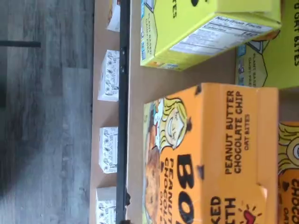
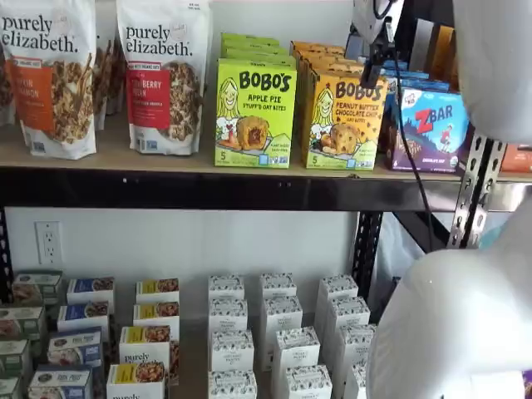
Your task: Pick up the orange box on the top shelf, the fifth box from the left
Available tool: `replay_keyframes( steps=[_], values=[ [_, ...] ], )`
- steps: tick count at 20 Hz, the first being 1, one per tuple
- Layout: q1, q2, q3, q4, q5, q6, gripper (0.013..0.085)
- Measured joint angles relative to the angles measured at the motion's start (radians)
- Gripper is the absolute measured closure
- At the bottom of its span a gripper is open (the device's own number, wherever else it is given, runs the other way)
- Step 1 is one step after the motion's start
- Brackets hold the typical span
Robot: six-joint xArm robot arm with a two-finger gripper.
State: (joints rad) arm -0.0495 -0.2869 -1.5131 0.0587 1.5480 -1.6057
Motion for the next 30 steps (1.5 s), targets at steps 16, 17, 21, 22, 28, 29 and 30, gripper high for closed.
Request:
replay_keyframes(
  steps=[16, 17, 21, 22, 28, 29, 30],
  values=[
    [0.038, 0.164, -0.155, -0.024, 0.144, 0.034, 0.0130],
    [0.039, 0.168, -0.157, -0.024, 0.146, 0.036, 0.0130],
    [0.051, 0.176, -0.154, -0.030, 0.146, 0.047, 0.0130],
    [0.057, 0.181, -0.154, -0.036, 0.149, 0.051, 0.0130],
    [0.078, 0.187, -0.141, -0.048, 0.146, 0.070, 0.0130],
    [0.081, 0.187, -0.137, -0.049, 0.145, 0.072, 0.0130],
    [0.083, 0.187, -0.133, -0.051, 0.143, 0.074, 0.0130]
  ],
)
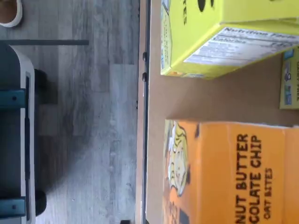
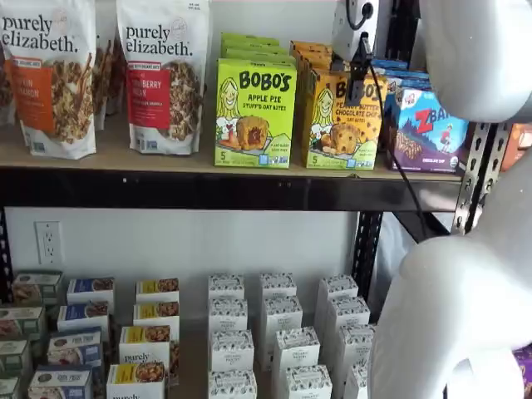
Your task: Pick up the orange box on the top shelf, the fifth box from the left
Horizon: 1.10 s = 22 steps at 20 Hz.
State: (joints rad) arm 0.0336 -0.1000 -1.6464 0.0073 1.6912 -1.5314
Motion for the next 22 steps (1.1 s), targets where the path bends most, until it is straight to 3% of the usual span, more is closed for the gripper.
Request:
replay_keyframes(
  steps=[12, 18, 22],
  values=[
    [0.006, -0.010, 0.050, -0.004, -0.021, 0.006, 0.0130],
    [-0.002, -0.014, 0.057, 0.018, -0.026, 0.001, 0.0250],
    [-0.004, -0.019, 0.063, 0.022, -0.036, 0.000, 0.0370]
  ],
)
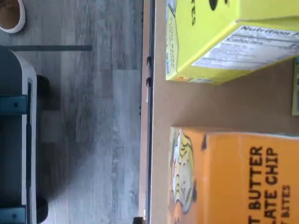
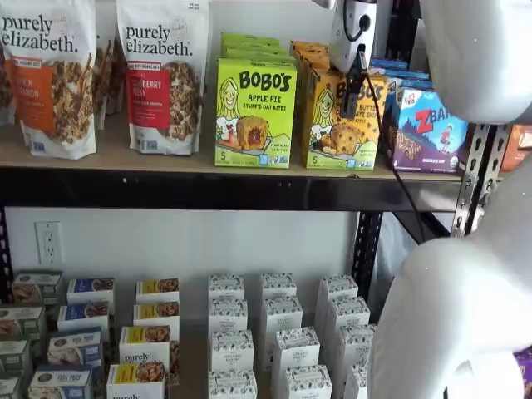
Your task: Pick up the orange box on the top shelf, the fifth box from the left
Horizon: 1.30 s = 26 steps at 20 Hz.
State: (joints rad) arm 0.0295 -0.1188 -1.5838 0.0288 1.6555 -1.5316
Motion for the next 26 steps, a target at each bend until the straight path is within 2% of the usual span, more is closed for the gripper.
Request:
replay_keyframes(
  steps=[1, 2, 20, 21, 22, 25, 26],
  values=[
    [0.000, 0.000, 0.000, 0.001, 0.000, 0.000, 0.0370],
    [-0.001, 0.000, 0.000, 0.002, -0.001, 0.000, 0.0410],
    [0.006, 0.001, -0.002, -0.004, -0.005, 0.005, 0.0410],
    [0.004, 0.001, -0.001, -0.001, -0.006, 0.004, 0.0450],
    [0.002, 0.000, -0.001, 0.003, -0.007, 0.003, 0.0450],
    [-0.001, 0.002, -0.008, 0.011, 0.001, 0.000, 0.0530],
    [-0.002, 0.003, -0.010, 0.012, 0.003, 0.000, 0.0530]
  ],
)
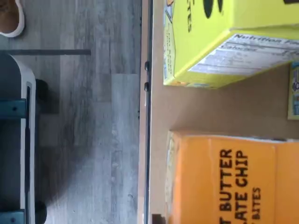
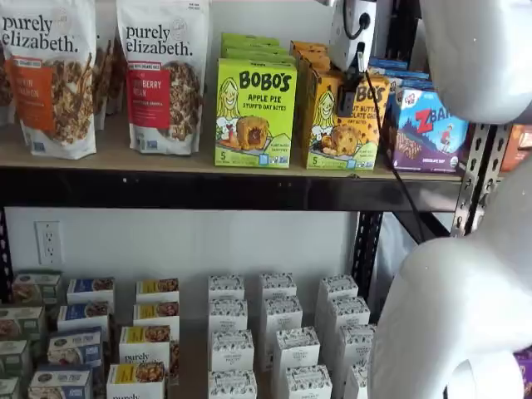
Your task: Pick up the orange box on the top shelf, the fifth box from the left
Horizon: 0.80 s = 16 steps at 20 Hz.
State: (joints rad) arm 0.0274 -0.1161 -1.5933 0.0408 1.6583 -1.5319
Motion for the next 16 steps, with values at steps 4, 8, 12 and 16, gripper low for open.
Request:
replay_keyframes(
  steps=[4, 8, 12, 16],
  values=[
    [-0.002, 0.001, -0.005, 0.006, 0.005, -0.001, 0.0610],
    [0.002, 0.007, -0.015, -0.005, 0.018, 0.001, 0.0650],
    [0.007, 0.007, -0.014, -0.011, 0.020, 0.005, 0.0650],
    [0.008, 0.005, -0.009, -0.010, 0.014, 0.006, 0.0650]
  ],
)
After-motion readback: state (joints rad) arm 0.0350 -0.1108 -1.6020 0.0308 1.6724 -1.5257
